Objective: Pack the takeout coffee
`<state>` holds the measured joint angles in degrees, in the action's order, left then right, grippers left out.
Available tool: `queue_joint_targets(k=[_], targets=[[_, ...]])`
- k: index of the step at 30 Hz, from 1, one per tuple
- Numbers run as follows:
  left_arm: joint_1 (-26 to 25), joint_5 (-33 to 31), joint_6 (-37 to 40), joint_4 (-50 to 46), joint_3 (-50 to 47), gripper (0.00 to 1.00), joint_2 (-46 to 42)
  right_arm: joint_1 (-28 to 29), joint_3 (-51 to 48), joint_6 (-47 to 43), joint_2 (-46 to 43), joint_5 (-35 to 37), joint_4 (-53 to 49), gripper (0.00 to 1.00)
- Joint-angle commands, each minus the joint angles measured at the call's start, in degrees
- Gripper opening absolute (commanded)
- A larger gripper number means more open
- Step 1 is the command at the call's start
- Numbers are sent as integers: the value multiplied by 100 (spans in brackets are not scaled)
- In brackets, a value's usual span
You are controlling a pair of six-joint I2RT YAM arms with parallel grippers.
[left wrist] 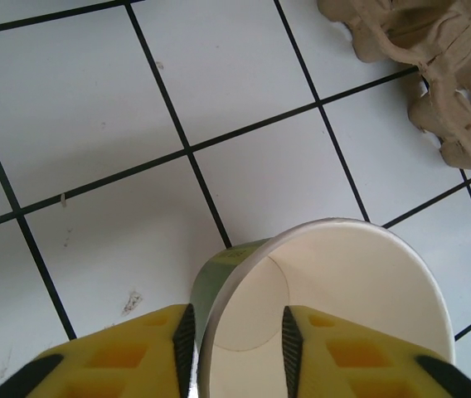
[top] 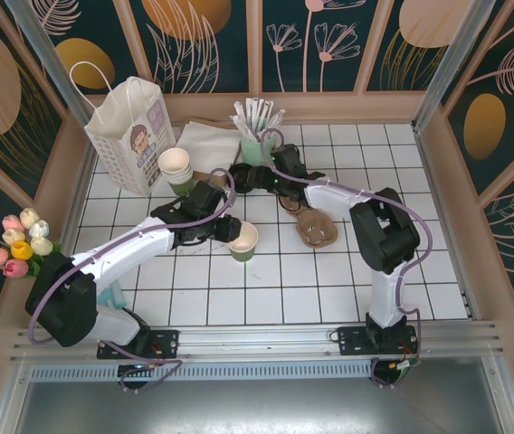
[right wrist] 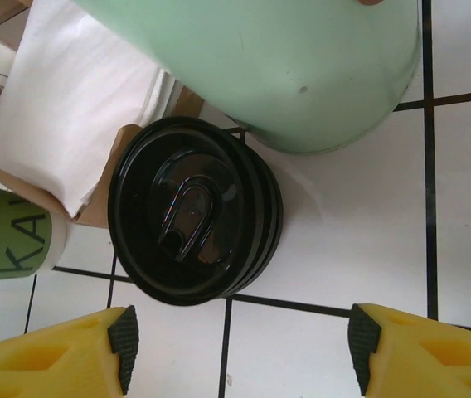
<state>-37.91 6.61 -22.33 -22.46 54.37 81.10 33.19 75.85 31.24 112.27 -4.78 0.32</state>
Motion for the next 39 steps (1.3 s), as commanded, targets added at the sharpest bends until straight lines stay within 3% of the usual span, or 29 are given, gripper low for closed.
queue_joint_targets(k=[1,5,8,11,13,18,22,30,39], targets=[[-29,-102,-35,145,55,37,-26,-18,334,-184,176,-49,-157,67],[-32,44,-98,226,101,46,-90,-4,516,-206,355,-94,-190,62],[-23,112,-147,453,42,62,-389,43,712,-198,505,107,-308,59],[23,-68,-268,616,-112,89,-734,133,869,-291,625,415,-353,56],[79,-327,-470,768,-223,98,-968,187,1009,-327,742,655,-472,52],[167,-2430,-1894,725,-270,98,-1390,302,1169,-419,900,1274,-568,46],[250,-3217,-2863,836,-546,99,-1588,315,1258,-446,1036,1335,-581,43],[492,-3023,-3695,1317,-1068,98,-1712,352,1818,-602,1486,1288,-817,39],[549,-2914,-3488,1273,-1056,98,-1565,403,2299,-750,1812,1518,-1000,26]])
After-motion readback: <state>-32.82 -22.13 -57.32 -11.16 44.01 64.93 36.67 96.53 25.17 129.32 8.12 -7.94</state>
